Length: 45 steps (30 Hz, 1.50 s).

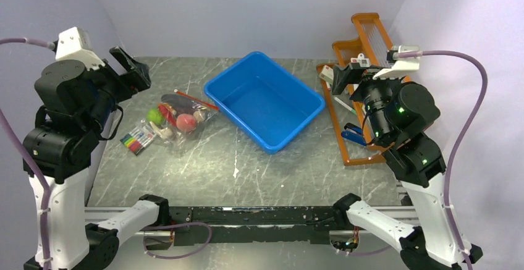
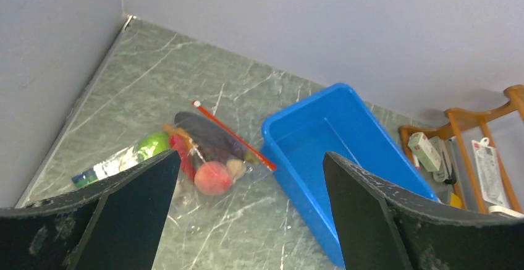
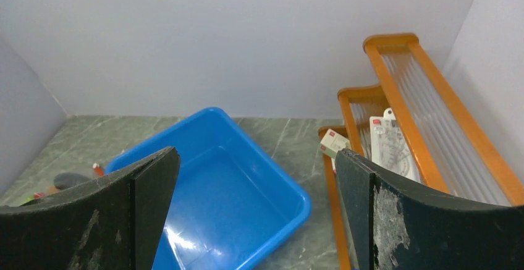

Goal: Open the zip-top bag and remove the fake food
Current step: Adjust the bin at the center of the board.

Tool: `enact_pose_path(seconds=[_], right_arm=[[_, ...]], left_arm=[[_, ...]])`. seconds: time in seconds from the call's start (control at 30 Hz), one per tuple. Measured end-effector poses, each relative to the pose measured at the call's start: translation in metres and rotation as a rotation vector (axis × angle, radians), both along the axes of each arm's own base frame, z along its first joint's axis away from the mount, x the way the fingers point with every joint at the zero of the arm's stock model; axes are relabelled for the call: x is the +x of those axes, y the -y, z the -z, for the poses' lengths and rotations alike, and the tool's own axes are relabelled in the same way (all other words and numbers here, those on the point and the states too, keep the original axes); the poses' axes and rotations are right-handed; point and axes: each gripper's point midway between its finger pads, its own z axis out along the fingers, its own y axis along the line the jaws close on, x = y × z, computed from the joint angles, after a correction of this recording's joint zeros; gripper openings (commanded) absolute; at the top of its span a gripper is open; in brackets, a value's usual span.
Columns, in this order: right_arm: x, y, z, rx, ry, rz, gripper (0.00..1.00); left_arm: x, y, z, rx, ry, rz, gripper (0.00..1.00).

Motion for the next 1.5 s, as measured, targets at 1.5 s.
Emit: enact_pose_path(seconds=[1.5], right_arm=[[-0.025, -0.253, 0.347, -0.587, -0.709, -0.572, 1.00]], left_arm=[[-0.052, 0.019, 0.230, -0.192, -0.395, 0.087, 0.98]])
